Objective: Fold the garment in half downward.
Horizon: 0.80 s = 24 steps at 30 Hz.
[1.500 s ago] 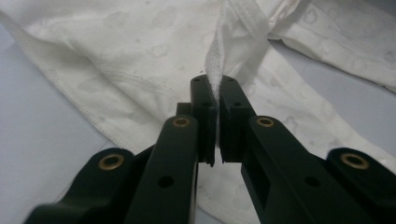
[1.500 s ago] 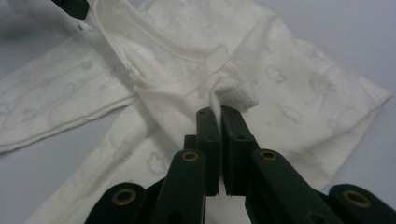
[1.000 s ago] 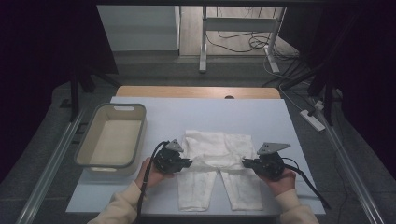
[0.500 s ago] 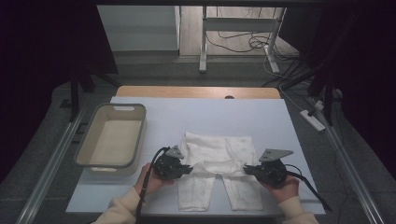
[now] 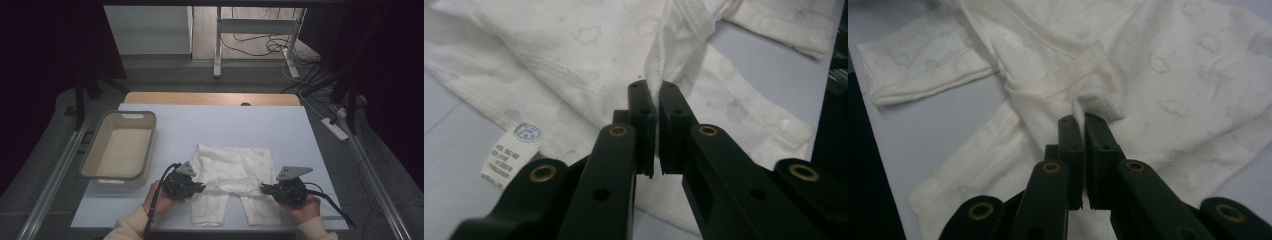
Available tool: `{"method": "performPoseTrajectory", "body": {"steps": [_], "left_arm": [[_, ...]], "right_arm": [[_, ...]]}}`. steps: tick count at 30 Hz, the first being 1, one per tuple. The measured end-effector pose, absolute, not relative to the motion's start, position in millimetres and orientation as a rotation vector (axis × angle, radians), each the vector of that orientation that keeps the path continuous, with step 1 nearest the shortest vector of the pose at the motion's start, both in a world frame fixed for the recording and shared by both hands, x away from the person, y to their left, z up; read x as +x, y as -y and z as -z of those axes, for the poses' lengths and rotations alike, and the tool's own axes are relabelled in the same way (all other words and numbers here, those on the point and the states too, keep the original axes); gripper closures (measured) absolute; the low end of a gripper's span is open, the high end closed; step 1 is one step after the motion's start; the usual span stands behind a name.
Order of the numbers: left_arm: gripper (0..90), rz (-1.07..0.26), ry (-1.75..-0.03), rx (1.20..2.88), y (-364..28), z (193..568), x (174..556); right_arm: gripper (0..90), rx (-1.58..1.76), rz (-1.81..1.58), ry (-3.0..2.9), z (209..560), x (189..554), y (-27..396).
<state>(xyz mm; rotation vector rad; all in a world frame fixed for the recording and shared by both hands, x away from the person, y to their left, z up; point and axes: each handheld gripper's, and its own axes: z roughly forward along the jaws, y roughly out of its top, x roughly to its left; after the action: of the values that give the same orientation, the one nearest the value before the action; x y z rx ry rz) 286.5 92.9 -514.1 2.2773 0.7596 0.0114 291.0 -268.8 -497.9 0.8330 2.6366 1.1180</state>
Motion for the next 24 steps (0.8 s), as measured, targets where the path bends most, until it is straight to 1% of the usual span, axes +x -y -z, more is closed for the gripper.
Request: {"method": "performPoseTrajectory", "body": {"steps": [10, 24], "left_arm": [[85.5, 0.008, -0.761, 2.28, -93, 518, 273], [85.5, 0.029, -0.743, 2.294, -92, 521, 265]], "right_arm": [[86.6, 0.833, -1.12, -2.655, 501, 278, 272], [86.5, 0.816, -1.111, -2.672, 503, 268, 273]]}}
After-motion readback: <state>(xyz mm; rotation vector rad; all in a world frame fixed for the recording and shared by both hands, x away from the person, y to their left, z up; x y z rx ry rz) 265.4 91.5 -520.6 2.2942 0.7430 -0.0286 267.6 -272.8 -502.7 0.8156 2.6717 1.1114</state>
